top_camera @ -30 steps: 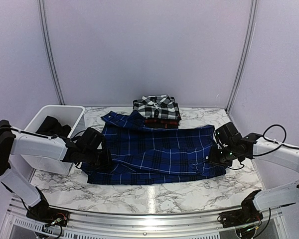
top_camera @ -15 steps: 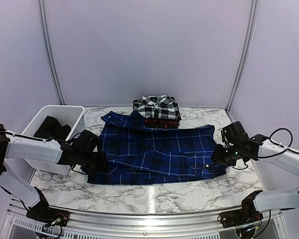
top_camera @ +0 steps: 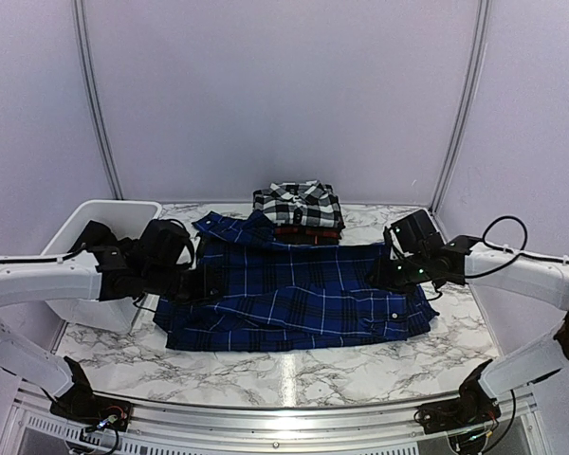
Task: Fold and stack the long sleeve shirts
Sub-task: Fold the flattened shirt at the center of the board.
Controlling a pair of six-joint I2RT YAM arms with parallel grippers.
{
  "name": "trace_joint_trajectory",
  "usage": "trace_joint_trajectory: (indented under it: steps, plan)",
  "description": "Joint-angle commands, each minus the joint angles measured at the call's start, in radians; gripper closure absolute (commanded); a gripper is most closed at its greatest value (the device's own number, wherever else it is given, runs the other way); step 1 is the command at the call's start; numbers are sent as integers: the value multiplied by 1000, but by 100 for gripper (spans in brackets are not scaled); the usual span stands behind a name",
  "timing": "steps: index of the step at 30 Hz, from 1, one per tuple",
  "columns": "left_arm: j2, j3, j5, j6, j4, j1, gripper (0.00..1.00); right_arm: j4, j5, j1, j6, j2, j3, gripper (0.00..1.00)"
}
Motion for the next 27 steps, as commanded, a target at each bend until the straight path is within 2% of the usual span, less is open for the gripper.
trace_joint_trajectory:
  steps: [1, 7, 11, 19, 27]
  plan:
    - [176, 98, 23, 65, 47, 1, 95, 214, -90, 14, -3, 79, 33, 65]
    - [436, 180, 99, 66, 198, 1, 97, 400, -131, -5, 68, 173, -75, 71]
    - [510, 175, 95, 57, 232, 1, 98, 509, -111, -20, 130, 161, -201, 71]
    - [506, 68, 59, 25, 225, 1, 98, 567, -55, -44, 241, 20, -436, 71]
    - [443, -38, 37, -19, 197, -30, 98, 425, -62, -46, 332, -187, -567, 71]
